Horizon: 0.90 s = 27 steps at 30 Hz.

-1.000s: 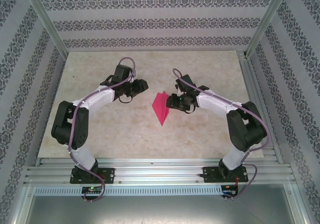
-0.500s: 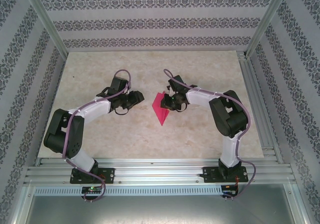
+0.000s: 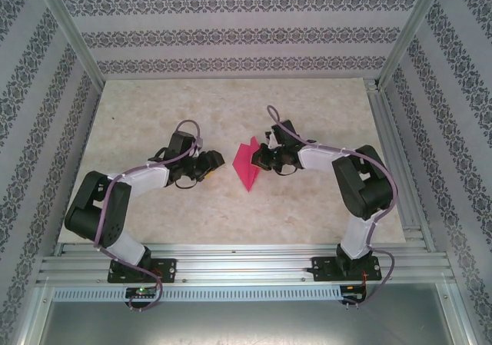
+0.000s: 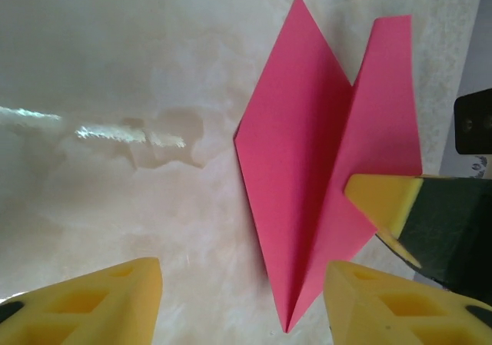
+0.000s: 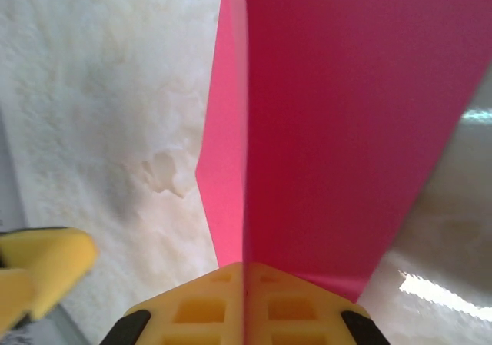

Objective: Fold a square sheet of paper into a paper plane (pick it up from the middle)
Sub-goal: Fourth fold the wing at the center of the table, then turn over the paper at the center of the table.

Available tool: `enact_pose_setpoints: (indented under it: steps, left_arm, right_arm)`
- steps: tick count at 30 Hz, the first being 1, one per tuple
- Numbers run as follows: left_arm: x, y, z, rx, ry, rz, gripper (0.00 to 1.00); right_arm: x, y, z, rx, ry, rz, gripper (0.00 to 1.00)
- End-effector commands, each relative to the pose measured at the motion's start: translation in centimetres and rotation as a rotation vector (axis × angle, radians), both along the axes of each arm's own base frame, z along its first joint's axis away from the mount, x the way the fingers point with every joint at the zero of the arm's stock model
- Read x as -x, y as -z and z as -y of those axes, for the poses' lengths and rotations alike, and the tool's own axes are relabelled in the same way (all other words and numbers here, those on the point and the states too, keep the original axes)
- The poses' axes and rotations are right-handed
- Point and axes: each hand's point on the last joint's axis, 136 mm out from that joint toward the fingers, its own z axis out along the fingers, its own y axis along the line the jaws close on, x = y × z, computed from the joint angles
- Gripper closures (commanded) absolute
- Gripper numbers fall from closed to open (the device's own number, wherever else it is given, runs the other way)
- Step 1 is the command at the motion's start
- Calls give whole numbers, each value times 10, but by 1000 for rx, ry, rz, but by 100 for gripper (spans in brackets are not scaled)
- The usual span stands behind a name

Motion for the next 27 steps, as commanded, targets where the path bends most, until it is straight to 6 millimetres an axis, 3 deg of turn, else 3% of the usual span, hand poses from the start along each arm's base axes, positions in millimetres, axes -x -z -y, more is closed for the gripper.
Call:
enact_pose_setpoints:
  steps: [1, 10, 14, 18, 23, 27]
  left_arm:
    - [3, -23, 28, 132, 70, 70, 39]
    - [35, -16, 77, 195, 176, 50, 37]
    - [45, 1, 85, 169, 186, 19, 37]
    - [50, 16, 92, 171, 194, -2, 39]
    - [47, 11, 113, 269, 210, 28, 42]
    - [45, 13, 117, 257, 223, 42, 46]
  right_arm:
    - [-11, -29, -8, -127, 17, 63, 94]
    - [-13, -27, -6, -175, 35, 53, 94]
    - [-12, -18, -4, -150, 34, 36, 94]
    - [-11, -14, -3, -140, 27, 30, 94]
    - [-10, -13, -2, -131, 24, 29, 93]
    - [-11, -11, -3, -118, 16, 24, 93]
